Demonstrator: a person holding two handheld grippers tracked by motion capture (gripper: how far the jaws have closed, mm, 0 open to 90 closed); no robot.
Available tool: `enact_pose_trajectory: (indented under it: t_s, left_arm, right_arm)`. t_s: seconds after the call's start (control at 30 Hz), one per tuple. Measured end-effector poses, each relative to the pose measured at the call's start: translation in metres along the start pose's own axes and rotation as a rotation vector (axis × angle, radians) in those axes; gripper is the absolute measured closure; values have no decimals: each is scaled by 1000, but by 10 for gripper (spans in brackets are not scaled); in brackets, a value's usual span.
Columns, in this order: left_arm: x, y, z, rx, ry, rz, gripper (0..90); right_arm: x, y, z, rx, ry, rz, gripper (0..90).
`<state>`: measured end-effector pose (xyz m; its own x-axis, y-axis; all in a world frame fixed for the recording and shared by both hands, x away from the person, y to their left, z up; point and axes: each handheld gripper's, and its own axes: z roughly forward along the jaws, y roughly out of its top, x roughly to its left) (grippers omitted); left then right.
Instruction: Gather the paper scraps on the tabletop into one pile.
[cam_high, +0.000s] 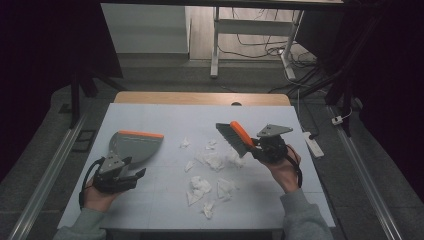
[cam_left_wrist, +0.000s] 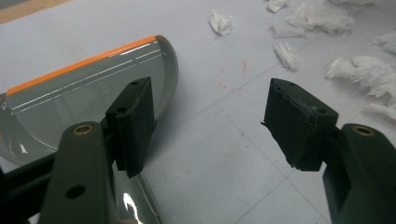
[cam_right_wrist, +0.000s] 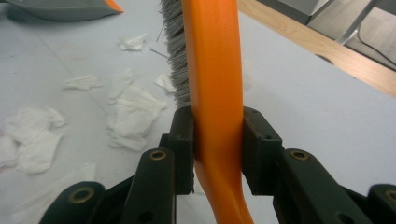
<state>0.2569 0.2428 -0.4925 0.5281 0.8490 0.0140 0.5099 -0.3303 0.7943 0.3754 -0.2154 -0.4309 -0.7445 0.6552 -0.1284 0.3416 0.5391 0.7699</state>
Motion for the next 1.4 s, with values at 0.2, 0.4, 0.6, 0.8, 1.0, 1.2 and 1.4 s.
enact_pose_trajectory:
  t_s: [0.2,0.4,0.6,0.8,1.0,1.2,1.4]
  left_arm:
    - [1,0,1,2,-4,3,341]
    - [0,0,5,16,-16,19,336]
    - [-1,-1,3,4,-19,21,336]
    - [-2,-1,3,1,-25,24,335]
    - [-1,-1,4,8,-29,22,333]
    - [0,-2,5,8,-30,19,332]
    - [2,-3,5,3,-29,8,332]
  right_arm:
    - [-18,12,13,52,-32,15,683]
    - [-40,28,30,143,-72,20,683]
    - [-52,44,50,238,-107,7,683]
    - [-58,55,70,305,-133,-24,684]
    - [-62,61,98,393,-155,-49,684]
    - [-67,66,121,468,-174,-84,684]
    - [-70,74,136,512,-170,-112,684]
